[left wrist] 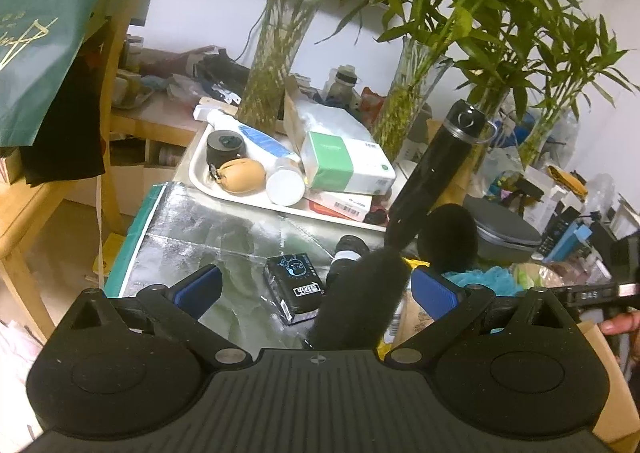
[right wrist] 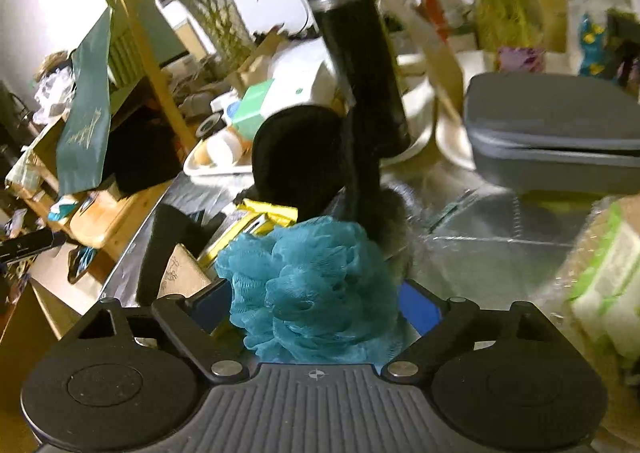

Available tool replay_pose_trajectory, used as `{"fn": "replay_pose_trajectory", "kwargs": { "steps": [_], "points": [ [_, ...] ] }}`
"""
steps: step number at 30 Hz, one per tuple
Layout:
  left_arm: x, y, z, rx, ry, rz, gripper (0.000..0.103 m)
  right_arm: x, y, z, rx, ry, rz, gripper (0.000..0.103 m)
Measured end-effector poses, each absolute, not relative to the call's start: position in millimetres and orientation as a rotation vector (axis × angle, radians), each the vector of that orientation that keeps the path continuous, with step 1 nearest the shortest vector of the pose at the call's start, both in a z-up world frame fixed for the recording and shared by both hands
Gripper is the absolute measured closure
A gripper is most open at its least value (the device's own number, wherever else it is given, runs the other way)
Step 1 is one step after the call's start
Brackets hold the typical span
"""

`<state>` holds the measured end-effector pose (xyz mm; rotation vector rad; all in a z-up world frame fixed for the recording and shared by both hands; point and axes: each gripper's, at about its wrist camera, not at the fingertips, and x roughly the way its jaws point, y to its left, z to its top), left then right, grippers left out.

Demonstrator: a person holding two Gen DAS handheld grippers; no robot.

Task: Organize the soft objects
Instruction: 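Close the right tool on the blue mesh loofah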

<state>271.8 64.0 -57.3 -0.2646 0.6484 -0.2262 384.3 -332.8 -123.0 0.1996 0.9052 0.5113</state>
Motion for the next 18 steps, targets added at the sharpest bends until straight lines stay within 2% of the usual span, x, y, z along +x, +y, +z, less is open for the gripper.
{"fn": "replay_pose_trajectory", "kwargs": {
  "steps": [2,4,11,13,16,18],
  "points": [
    [274,63,-58,-0.265,0.651,-0.224,0.0,390,-329,-128,0.196,0.918,0.511,0.017],
    [277,65,-59,-0.277,0.654,-0.227,0.0,397,-328,-134,0.22,0.939,0.514,0.031],
    [285,71,-64,-0.323,0.675,-0.228,0.0,405,-321,-143,0.249,0.98,0.532,0.06],
    [289,71,-66,-0.329,0.696,-0.244,0.0,404,-321,-140,0.249,0.975,0.52,0.072],
    [291,67,-68,-0.326,0.714,-0.26,0.0,400,-320,-132,0.22,0.952,0.512,0.082],
    [293,64,-68,-0.304,0.715,-0.269,0.0,397,-319,-126,0.2,0.934,0.519,0.084]
  ]
}}
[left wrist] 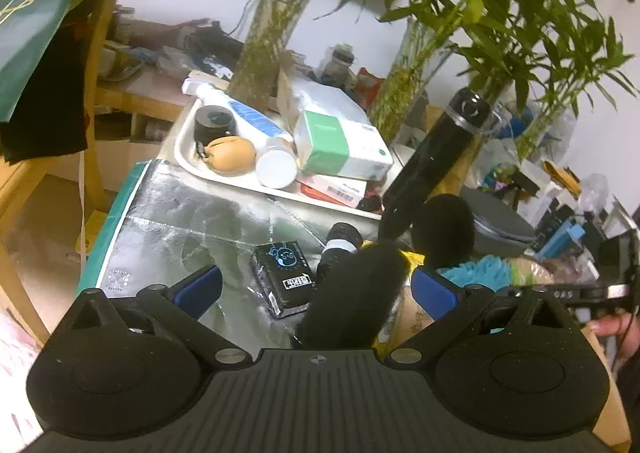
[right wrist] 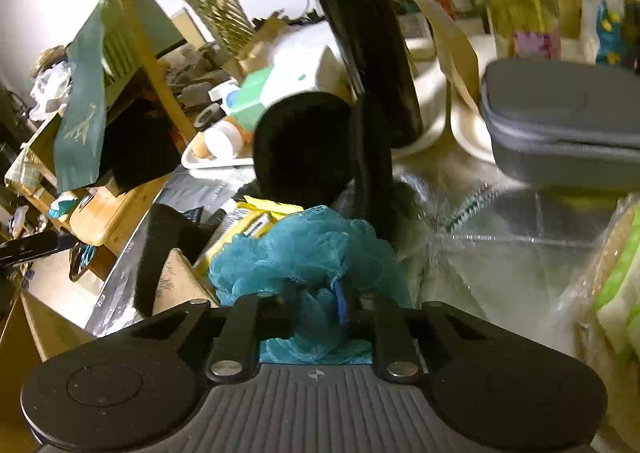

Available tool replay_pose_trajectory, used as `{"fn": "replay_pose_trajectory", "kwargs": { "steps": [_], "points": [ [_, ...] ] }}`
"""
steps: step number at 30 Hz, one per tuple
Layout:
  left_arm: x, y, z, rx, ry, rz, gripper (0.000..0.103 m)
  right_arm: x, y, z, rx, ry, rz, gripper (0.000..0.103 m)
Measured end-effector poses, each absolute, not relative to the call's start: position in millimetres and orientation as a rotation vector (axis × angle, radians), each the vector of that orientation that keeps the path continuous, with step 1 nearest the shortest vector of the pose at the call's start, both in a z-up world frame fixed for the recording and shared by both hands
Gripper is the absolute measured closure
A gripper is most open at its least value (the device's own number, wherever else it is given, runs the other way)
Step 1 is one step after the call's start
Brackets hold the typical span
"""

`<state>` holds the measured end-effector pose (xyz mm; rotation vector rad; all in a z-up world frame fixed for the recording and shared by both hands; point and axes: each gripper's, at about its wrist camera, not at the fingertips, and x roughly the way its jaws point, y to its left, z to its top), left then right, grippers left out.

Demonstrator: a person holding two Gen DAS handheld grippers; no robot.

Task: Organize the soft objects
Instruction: 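Close the right tool on the blue mesh loofah, then lift the loofah with the right tool while the left tool grasps a black foam cover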

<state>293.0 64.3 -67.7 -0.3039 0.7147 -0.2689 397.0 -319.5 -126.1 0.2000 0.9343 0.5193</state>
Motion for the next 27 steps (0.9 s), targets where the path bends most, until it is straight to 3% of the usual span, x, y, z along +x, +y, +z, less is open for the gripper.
{"fn": "replay_pose_trajectory", "kwargs": {
  "steps": [19,27],
  "points": [
    [325,74,-78,-0.343,0.794,-0.342,0.0,365,-348,-54,0.195,0.658,0.381,0.089],
    [346,44,-74,-0.145,0.899,-0.427,0.0,350,-356,-50,0.201,0.647,0.359,0.09]
  ]
}}
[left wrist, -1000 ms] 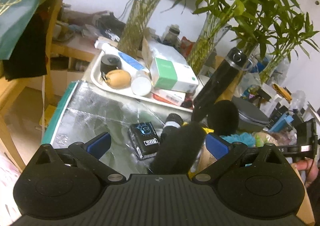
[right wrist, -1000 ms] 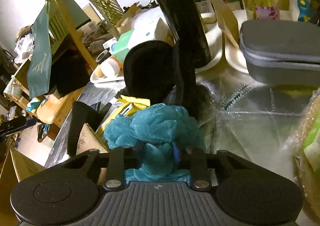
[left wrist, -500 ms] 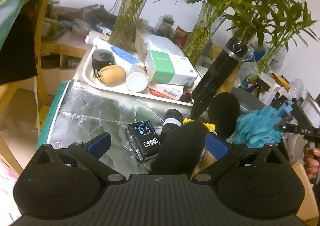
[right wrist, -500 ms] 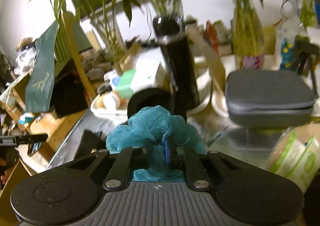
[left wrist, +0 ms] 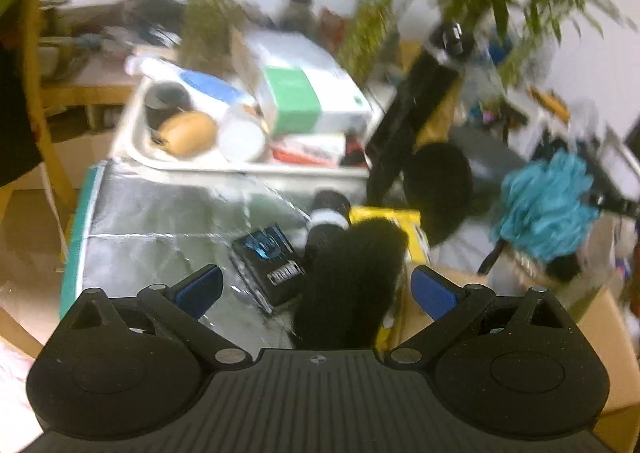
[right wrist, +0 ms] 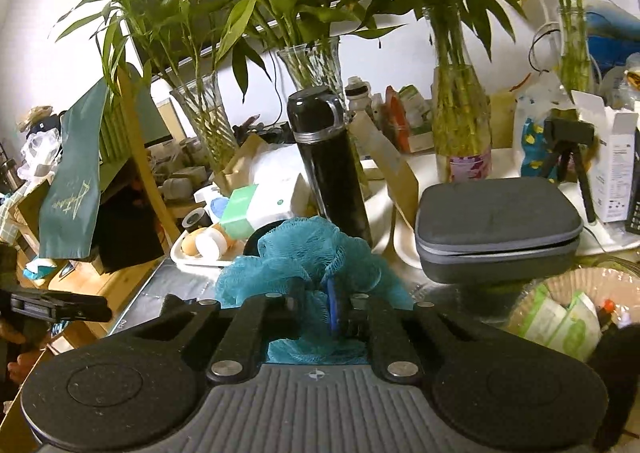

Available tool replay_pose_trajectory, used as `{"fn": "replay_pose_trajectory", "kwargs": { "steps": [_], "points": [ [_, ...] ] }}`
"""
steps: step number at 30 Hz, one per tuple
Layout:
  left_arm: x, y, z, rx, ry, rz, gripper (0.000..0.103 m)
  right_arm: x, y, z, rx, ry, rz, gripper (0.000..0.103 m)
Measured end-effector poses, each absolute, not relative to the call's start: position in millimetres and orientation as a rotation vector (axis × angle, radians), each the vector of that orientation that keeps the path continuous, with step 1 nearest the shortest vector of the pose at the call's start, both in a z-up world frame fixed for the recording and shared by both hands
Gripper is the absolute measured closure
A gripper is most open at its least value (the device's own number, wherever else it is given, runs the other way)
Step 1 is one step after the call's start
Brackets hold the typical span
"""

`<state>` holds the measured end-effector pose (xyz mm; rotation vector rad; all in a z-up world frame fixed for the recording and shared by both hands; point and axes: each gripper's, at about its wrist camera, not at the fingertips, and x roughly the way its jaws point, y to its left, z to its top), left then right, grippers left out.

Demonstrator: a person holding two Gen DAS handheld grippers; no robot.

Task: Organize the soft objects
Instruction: 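Lift the loofah with the right tool while the left tool grasps a black foam cover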

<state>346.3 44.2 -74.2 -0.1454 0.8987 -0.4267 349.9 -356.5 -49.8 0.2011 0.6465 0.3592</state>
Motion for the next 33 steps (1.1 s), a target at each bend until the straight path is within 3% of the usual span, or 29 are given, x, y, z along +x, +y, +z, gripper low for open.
{"fn": "replay_pose_trajectory", "kwargs": {
  "steps": [2,4,7,15,17,18,25,33],
  "points": [
    [356,34,-82,-0.105,0.951,-0.465,0.001,345,-359,-49,0.208,0.643,0.36,0.09],
    [363,26,-92,-0.063,0.994,-0.515,0.011,342,-363,-48,0.212,0.639,0.359,0.09],
    [376,18,-106,-0.036,1.056,-0.535,0.016,338,-369,-47,0.226,0.635,0.352,0.09],
    [393,1,-132,-0.003,1.132,-0.581,0.02,337,-374,-48,0.242,0.631,0.355,0.09],
    [394,-2,-136,0.001,1.137,-0.582,0.026,337,-372,-48,0.238,0.633,0.359,0.09],
    [394,-3,-137,0.0,1.141,-0.589,0.036,337,-372,-47,0.237,0.633,0.361,0.09],
    [384,-5,-123,0.049,1.078,-0.558,0.049,335,-373,-44,0.244,0.623,0.357,0.091],
    [363,3,-81,0.051,0.933,-0.529,0.051,321,-367,-23,0.197,0.557,0.345,0.092]
  ]
}}
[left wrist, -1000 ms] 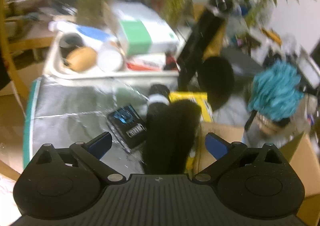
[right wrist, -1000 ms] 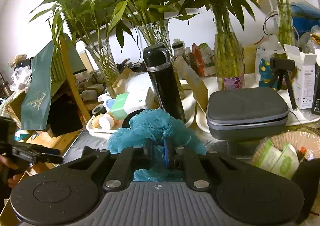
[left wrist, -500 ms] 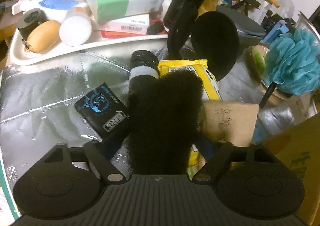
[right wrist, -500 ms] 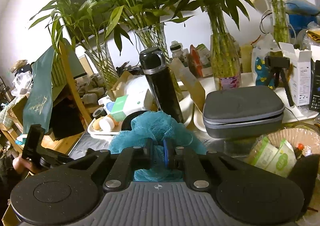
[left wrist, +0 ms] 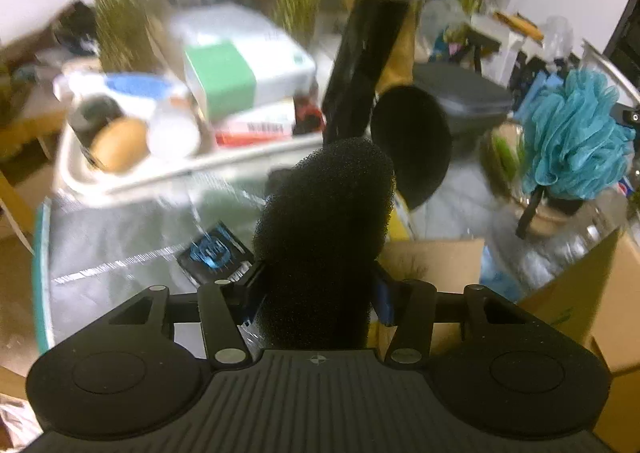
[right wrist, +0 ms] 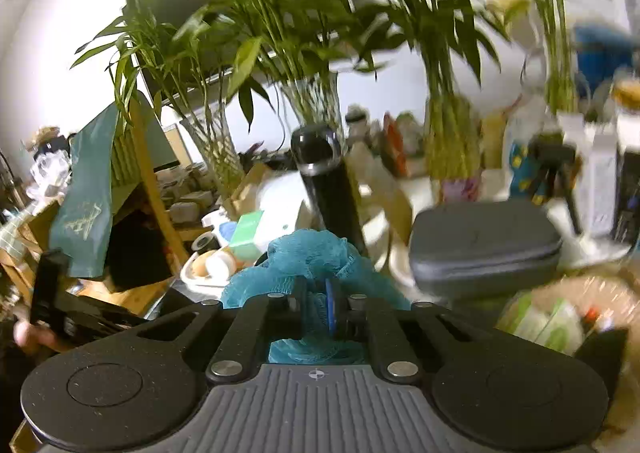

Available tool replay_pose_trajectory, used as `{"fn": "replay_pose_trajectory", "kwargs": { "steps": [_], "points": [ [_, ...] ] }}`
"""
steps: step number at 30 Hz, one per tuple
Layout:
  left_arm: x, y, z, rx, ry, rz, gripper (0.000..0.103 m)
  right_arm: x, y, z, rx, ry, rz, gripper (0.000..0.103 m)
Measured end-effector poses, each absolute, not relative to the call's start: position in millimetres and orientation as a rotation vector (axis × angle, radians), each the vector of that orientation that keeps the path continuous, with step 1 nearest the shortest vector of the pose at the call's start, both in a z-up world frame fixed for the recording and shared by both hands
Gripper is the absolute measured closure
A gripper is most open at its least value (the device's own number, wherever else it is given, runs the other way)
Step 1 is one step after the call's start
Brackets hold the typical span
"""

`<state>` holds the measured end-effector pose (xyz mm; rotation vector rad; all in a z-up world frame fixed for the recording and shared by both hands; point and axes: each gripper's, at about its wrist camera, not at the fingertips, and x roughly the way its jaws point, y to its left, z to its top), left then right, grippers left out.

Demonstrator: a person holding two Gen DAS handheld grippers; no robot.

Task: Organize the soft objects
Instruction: 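Lift the loofah with the right tool while the left tool grasps a black foam cover, then carry both items over the cardboard box and open both tools to drop them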

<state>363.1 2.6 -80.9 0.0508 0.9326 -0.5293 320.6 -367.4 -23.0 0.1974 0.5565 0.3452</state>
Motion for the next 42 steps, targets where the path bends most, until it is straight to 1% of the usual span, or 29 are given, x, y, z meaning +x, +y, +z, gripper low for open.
{"fn": "replay_pose_trajectory", "kwargs": {
  "steps": [6,10,17,21,26,30,39,42],
  "points": [
    [336,12,-42,0.083,0.79,-0.477,0.051,299,-356,-2,0.152,0.495,0.33,0.093],
    [317,18,-16,0.063,0.728,-0.454,0.051,281,-349,21,0.131,0.452,0.341,0.093],
    [277,15,28,0.067,0.677,-0.455,0.051,246,-330,62,0.077,0.421,0.382,0.094],
    [251,11,47,0.063,0.68,-0.458,0.051,227,-316,72,0.038,0.445,0.41,0.094],
    [223,1,57,0.057,0.727,-0.5,0.051,203,-295,72,-0.01,0.503,0.446,0.094],
    [207,-13,55,0.053,0.787,-0.529,0.051,190,-281,65,-0.038,0.54,0.474,0.094],
    [201,-30,26,0.007,0.952,-0.527,0.051,177,-260,38,-0.067,0.627,0.505,0.094],
    [206,-30,11,-0.027,1.028,-0.49,0.049,177,-255,28,-0.071,0.657,0.509,0.094]
  ]
}}
